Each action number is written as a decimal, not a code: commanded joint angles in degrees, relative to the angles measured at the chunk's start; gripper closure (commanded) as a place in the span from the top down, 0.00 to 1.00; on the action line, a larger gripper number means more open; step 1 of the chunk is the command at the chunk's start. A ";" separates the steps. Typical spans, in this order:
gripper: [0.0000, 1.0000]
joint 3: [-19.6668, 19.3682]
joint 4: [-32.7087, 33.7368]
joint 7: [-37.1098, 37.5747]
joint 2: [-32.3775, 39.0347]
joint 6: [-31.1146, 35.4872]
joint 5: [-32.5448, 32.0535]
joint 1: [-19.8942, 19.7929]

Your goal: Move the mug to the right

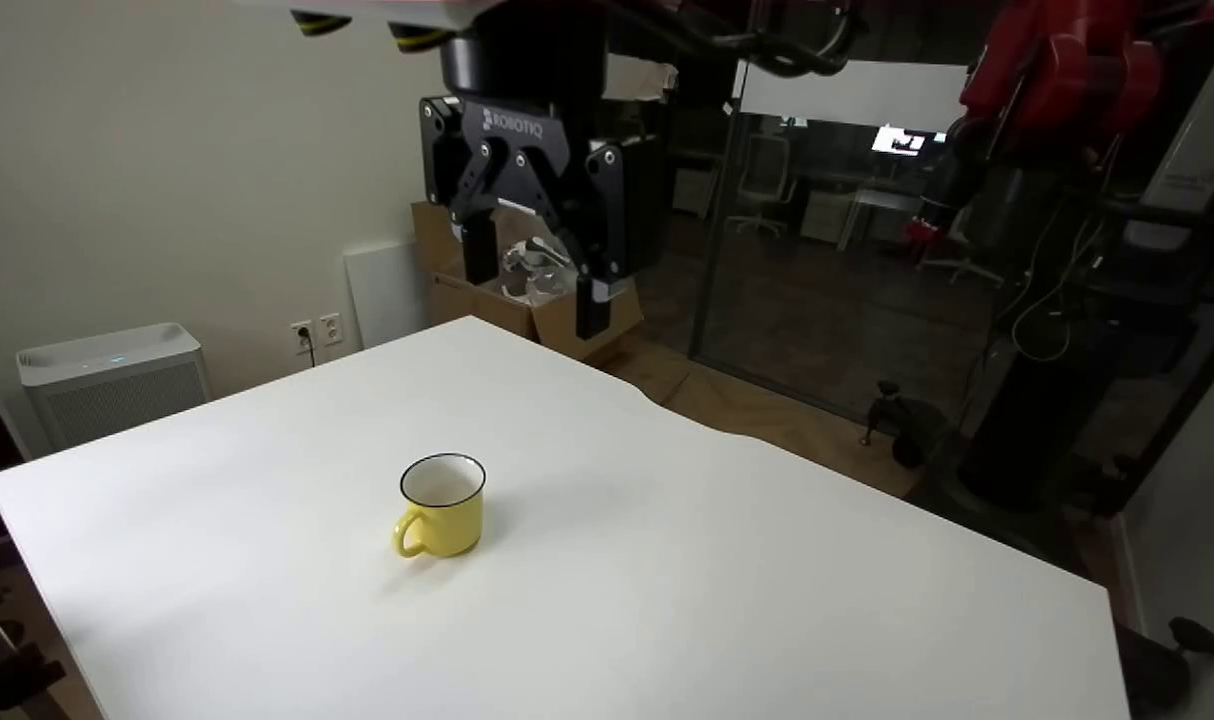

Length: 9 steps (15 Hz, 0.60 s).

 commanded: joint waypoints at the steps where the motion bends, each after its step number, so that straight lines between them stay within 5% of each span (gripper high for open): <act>1: 1.00 0.81 -0.50 0.52 0.70 5.40 0.80 -0.55; 5: 1.00 1.19 0.88 -0.20 6.87 15.81 1.64 0.50; 9: 1.00 1.76 5.08 -3.22 16.09 11.11 7.21 2.50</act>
